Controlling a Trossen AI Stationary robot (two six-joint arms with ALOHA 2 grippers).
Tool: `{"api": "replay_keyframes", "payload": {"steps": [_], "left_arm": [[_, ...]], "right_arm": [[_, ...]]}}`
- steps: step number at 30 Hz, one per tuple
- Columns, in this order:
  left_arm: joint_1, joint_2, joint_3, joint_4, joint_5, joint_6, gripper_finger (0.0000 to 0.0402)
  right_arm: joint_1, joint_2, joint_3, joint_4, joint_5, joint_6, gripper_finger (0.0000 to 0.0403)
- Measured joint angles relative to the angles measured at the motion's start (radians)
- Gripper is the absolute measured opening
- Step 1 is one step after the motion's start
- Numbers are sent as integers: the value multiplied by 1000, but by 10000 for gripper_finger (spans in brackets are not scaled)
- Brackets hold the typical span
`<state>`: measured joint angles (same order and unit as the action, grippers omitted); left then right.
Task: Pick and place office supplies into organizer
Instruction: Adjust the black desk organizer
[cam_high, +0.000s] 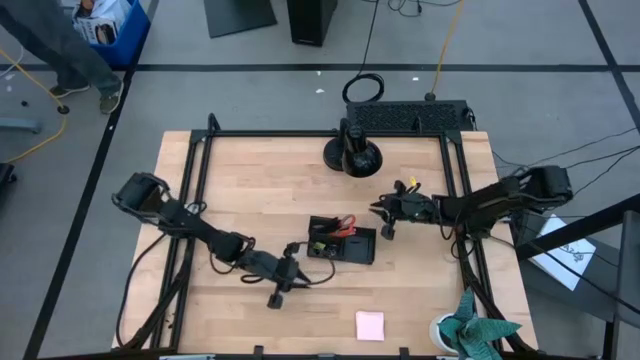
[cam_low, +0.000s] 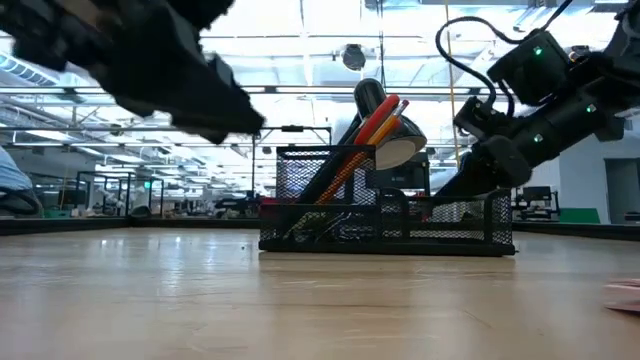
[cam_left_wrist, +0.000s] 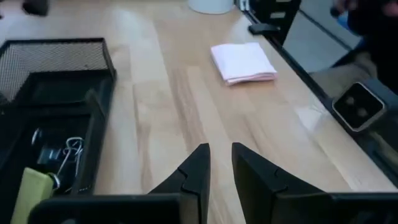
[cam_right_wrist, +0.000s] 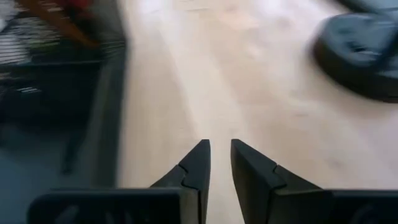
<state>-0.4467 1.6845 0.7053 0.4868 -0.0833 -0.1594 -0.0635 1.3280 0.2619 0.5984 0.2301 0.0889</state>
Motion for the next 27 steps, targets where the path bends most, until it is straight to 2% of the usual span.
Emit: {"api": "replay_keyframes", "payload": {"steps": [5,13,17,19,24,27], "left_arm": [[-50,-44,-1,-70,-110,37,72],[-69,-35,-6,-115,-289,89,72],[-68,-35,-8,-110,-310,104,72],[-68,-35,-8,-110,-310,102,72],[-68,-35,-8,-109,-310,96,72],[-68,-35,-8,-109,-310,94,72]], "right_arm": [[0,-117,0,-113,124,23,59],[0,-145,0,-215,137,41,59],[0,-151,0,-222,190,37,59],[-1,-162,0,-229,262,25,59],[-2,-209,0,-235,543,-39,59],[-2,-242,0,-204,654,-112,59]]}}
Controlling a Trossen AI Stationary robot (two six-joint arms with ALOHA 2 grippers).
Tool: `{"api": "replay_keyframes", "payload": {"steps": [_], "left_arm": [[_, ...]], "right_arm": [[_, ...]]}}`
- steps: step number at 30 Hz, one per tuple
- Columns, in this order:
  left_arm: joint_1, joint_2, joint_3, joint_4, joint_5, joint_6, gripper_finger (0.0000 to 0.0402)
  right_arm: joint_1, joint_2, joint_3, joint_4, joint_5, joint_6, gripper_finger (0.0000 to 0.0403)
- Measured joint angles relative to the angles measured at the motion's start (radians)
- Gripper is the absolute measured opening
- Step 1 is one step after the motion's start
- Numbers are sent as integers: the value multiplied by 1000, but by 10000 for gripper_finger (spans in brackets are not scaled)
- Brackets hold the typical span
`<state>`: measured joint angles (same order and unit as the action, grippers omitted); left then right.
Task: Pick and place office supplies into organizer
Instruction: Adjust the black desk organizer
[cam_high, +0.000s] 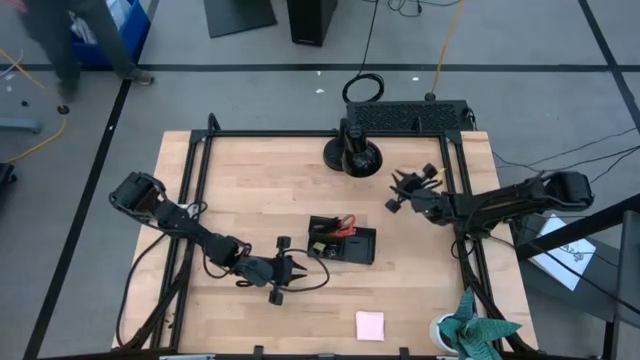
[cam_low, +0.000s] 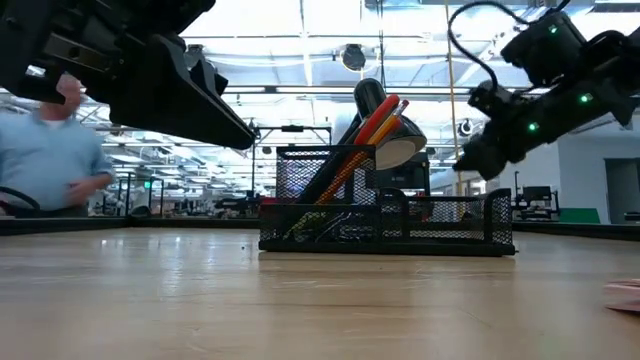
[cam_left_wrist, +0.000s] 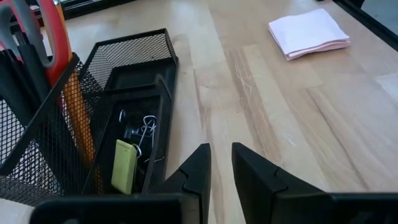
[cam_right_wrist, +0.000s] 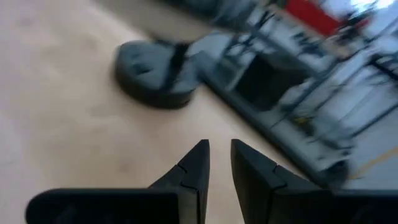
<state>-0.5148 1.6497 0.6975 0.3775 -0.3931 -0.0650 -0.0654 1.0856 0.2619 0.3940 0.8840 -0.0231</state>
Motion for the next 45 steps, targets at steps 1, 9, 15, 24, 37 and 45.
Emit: {"api": "replay_keyframes", "payload": {"steps": [1,9,15,24,37,45], "left_arm": [[0,0,0,0,0,0,72],[0,0,0,0,7,-4,72],[0,0,0,0,20,-14,72],[5,0,0,-7,26,-4,72],[29,0,0,-9,29,5,72],[30,0,0,-16,30,5,72]], "right_arm": [[0,-11,0,18,22,-30,59],[-53,-61,0,248,57,-278,59],[-110,-70,0,334,-130,-283,59],[-185,-58,1,339,-286,-198,59],[-190,17,54,336,-372,-186,59],[-189,60,55,339,-416,-158,59]]}}
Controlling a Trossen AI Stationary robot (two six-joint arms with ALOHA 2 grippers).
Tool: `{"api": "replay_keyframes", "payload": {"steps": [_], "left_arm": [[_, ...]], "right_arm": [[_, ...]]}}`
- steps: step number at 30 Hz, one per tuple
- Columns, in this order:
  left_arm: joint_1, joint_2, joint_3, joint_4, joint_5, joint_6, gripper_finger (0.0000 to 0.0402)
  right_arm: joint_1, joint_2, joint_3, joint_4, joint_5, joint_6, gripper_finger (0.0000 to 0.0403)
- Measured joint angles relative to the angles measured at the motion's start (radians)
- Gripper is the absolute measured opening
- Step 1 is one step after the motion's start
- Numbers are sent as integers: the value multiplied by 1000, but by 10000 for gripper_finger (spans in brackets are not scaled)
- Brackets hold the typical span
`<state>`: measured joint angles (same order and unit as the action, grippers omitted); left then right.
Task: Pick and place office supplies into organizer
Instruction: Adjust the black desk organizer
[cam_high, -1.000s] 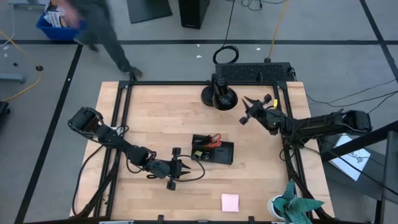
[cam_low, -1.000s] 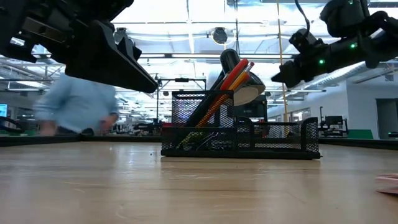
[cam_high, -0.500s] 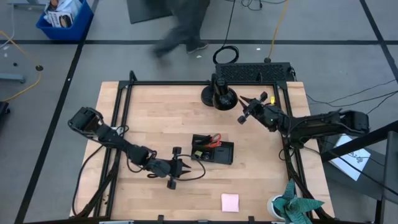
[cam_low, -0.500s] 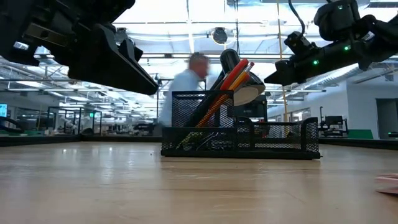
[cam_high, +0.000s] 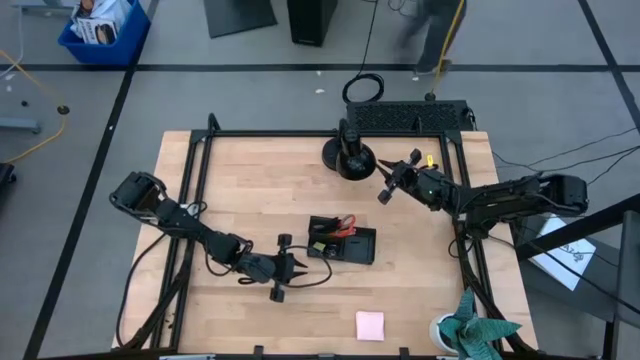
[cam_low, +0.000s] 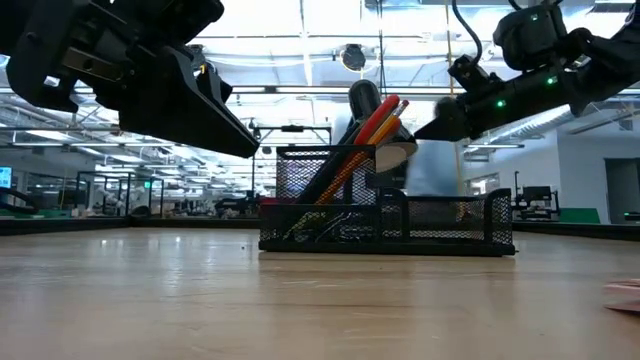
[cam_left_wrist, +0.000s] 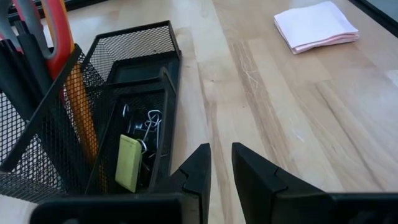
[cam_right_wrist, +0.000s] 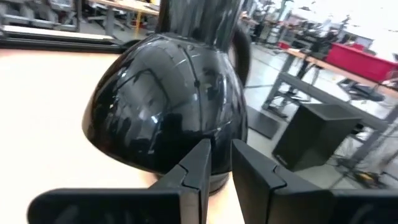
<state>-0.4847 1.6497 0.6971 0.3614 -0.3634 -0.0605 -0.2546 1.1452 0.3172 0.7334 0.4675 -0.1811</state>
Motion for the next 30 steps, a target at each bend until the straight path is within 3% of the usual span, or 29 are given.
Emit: {"api": "replay_keyframes", "payload": {"steps": [19,30], "left_arm": [[0,0,0,1,0,-4,72],[0,0,-1,7,-1,-6,72]], "right_arm": [[1,71,24,84,-157,24,59],[13,112,65,75,-154,-22,59]]}}
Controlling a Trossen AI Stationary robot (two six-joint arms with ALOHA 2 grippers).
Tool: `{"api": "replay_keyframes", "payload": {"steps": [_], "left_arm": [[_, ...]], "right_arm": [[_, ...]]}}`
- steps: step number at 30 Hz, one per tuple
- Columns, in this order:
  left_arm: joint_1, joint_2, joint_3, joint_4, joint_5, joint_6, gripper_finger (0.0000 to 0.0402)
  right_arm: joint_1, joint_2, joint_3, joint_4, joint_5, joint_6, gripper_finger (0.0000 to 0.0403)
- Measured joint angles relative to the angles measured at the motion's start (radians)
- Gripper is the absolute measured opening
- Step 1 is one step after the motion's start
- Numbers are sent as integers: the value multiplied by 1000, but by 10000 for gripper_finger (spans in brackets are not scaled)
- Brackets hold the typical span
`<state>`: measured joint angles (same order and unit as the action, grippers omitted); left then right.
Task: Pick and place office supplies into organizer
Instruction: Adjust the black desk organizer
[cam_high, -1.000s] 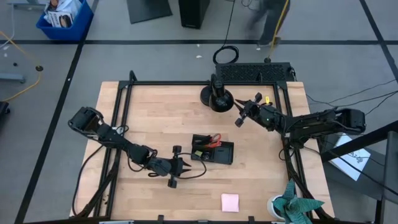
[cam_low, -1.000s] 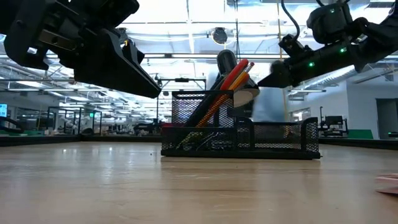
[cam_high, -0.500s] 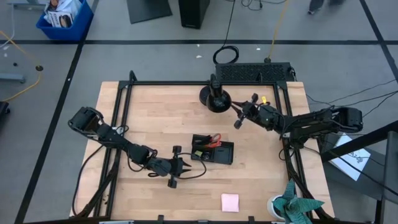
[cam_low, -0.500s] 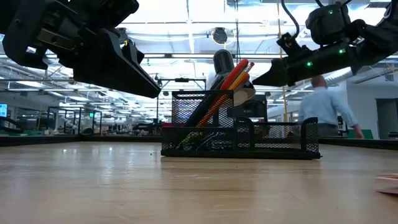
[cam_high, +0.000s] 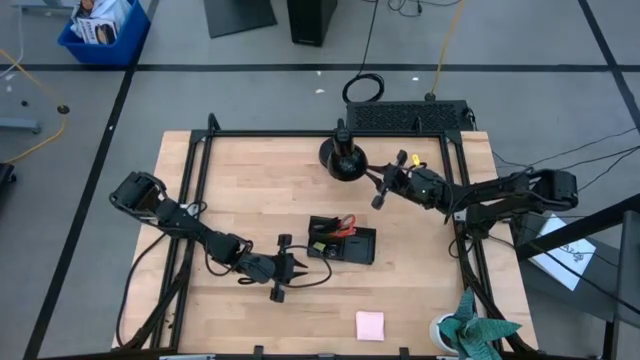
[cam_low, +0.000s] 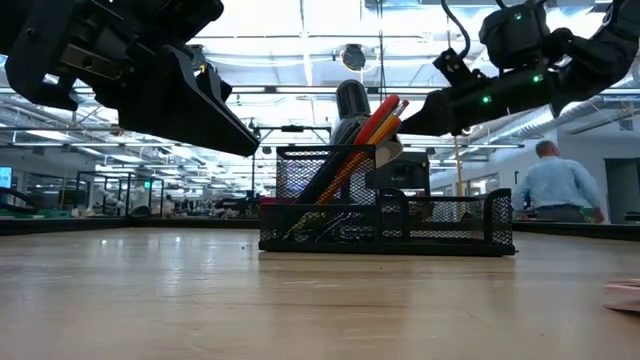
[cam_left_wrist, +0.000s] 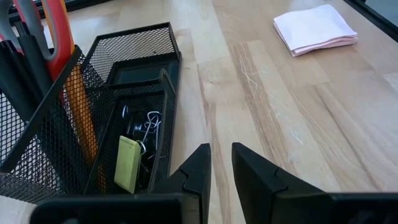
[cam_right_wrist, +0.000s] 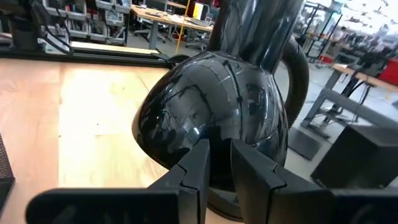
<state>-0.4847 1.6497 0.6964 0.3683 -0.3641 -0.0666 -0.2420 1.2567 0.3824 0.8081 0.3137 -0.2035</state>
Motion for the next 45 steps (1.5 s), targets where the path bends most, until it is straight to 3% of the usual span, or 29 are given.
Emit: {"api": "replay_keyframes", "payload": {"steps": [4,9,16,20,29,38,45], "left_arm": [[0,0,0,0,0,-14,72],[0,0,0,0,0,-50,72],[0,0,0,0,0,-91,72],[0,0,0,2,0,-115,72],[-13,16,1,13,46,-220,72],[-54,53,1,143,42,-152,72],[-53,53,1,130,18,-155,72]], "right_arm": [[58,-54,0,-15,92,-75,59],[186,-181,14,-157,193,-134,59],[425,-304,145,-605,150,65,59],[555,-306,161,-684,74,156,59],[742,-209,144,-678,76,277,59],[798,72,115,-514,71,435,59],[801,184,116,-439,-2,510,59]]}}
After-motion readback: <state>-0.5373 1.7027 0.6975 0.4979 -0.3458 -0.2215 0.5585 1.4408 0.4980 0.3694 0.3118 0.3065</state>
